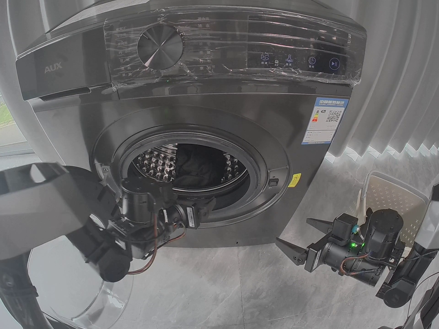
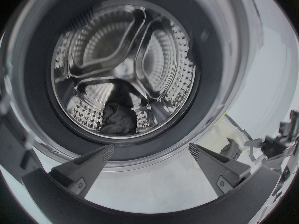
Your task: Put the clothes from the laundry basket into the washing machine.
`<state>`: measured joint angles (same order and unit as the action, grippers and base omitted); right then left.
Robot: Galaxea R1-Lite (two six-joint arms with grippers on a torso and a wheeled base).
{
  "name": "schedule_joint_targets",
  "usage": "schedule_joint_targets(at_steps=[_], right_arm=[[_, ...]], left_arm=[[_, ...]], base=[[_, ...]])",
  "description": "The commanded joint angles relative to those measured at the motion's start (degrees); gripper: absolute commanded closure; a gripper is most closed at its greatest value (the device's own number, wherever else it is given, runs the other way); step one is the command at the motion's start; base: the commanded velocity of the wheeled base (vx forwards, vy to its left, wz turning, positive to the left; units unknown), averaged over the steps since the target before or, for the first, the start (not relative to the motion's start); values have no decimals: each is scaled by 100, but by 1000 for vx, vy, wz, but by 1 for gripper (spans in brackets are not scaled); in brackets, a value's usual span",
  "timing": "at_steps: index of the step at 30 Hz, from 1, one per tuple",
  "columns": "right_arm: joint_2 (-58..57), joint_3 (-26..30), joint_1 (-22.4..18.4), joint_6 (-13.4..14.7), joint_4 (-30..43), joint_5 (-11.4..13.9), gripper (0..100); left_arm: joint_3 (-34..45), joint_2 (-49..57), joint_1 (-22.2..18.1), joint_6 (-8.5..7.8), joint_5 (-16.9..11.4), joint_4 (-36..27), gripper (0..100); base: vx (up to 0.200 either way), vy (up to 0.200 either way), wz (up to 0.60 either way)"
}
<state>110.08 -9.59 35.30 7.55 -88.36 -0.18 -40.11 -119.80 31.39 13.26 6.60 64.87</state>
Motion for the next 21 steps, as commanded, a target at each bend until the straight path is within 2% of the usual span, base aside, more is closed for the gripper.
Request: schedule_joint_targets(at_steps=[1,8,11,18,21], right_arm=[[-110,63,12,1,-6,1,0],[-356,160,47,-8,-15,1,0],[-558,256,73,-16,-15,1,0],[-1270,625,73,1,3,-96,0],[-1762,898,-155,-16,12,-210,0]], left_arm=[[1374,2303,623,18,-106,114,0],[1708,3384,807,45,-71,175,0],[1989,3938,807,168,-27,88,0],[2569,4026,508,27,237,-343,0],[2789,4034,385,27,237,-334,0]], base=[[0,0,0],[0,0,0],[0,0,0],[0,0,0],[0,0,0]])
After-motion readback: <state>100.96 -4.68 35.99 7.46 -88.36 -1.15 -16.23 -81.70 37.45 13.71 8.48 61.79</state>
